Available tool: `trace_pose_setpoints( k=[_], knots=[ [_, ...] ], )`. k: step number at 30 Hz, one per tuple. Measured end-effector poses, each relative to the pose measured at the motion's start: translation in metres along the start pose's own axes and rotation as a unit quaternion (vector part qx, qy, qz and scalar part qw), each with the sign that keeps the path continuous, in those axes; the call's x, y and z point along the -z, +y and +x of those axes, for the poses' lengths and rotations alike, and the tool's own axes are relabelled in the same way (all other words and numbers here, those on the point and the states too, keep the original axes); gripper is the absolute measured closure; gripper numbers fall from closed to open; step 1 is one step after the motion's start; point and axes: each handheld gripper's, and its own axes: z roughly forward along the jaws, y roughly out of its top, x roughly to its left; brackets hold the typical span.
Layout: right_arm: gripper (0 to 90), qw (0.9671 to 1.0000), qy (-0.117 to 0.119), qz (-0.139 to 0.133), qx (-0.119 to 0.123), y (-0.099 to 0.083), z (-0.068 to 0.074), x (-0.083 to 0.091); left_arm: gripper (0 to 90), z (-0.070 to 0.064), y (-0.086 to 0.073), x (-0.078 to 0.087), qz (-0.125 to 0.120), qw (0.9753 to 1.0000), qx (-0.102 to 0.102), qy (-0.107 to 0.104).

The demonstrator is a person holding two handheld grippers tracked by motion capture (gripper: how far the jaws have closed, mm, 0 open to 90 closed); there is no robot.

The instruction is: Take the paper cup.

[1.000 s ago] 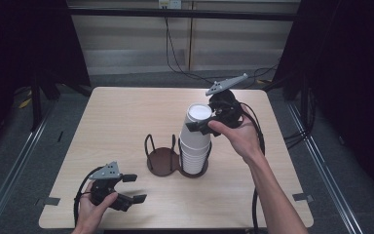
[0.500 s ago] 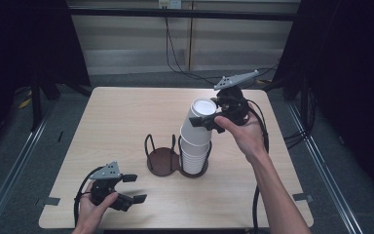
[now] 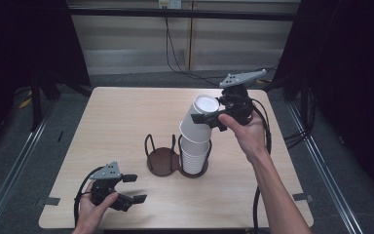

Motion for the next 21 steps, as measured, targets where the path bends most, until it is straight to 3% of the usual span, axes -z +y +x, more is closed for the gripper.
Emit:
trace_pose_setpoints(
  k=[17, 21],
  knots=[
    [24.4, 0.9973, 0.002, -0.071, -0.016, -0.003, 0.001, 0.021, 16.4, 0.0, 0.0, 0.0, 0.0, 1.0, -0.002, -0.002],
    [24.4, 0.9957, 0.001, -0.092, -0.008, -0.006, 0.003, 0.026, 16.4, -0.001, 0.0, 0.0, -0.001, 1.0, -0.003, -0.003]
  ],
)
